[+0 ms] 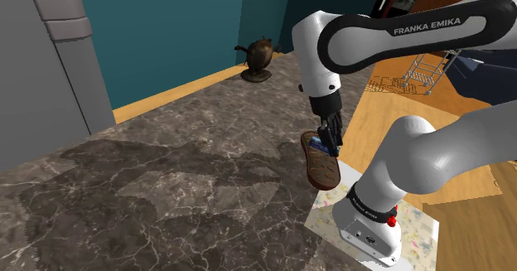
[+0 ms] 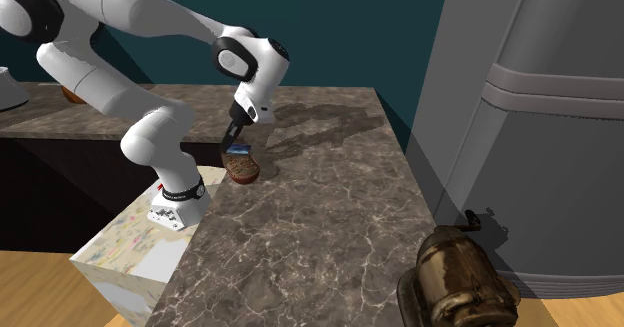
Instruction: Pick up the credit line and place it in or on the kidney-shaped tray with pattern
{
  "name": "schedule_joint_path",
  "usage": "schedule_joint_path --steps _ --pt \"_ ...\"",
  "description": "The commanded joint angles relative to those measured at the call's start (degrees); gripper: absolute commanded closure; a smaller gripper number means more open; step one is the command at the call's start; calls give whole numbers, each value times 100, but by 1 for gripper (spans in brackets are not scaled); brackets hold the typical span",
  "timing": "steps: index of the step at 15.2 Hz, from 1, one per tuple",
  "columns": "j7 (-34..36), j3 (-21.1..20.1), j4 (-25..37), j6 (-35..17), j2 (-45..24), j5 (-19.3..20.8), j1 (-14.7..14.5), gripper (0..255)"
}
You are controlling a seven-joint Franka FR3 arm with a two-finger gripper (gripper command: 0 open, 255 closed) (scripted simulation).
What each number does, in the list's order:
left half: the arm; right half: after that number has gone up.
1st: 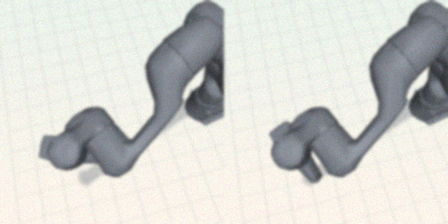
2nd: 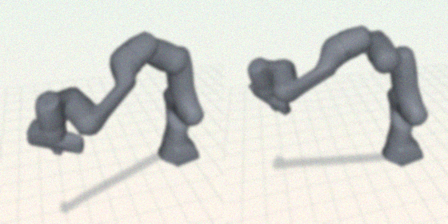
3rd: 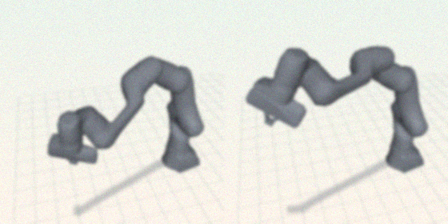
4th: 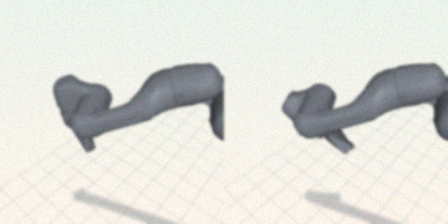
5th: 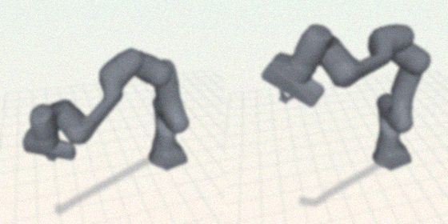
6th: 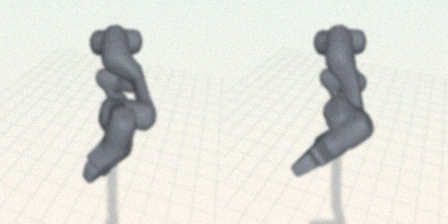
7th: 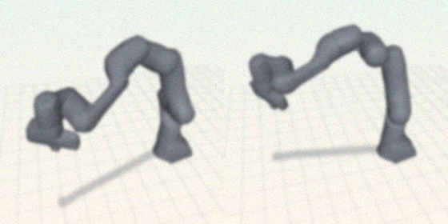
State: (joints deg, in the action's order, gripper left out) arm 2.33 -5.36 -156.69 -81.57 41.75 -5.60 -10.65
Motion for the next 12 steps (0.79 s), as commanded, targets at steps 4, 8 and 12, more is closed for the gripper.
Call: schedule_joint_path --steps 4,8,12 --pt "-9 -38 -311 -452 -138 -35 -11 255" --pt "-11 -42 -347 -513 -162 -38 -11 255" --pt "-11 -42 -347 -513 -163 -38 -11 255"
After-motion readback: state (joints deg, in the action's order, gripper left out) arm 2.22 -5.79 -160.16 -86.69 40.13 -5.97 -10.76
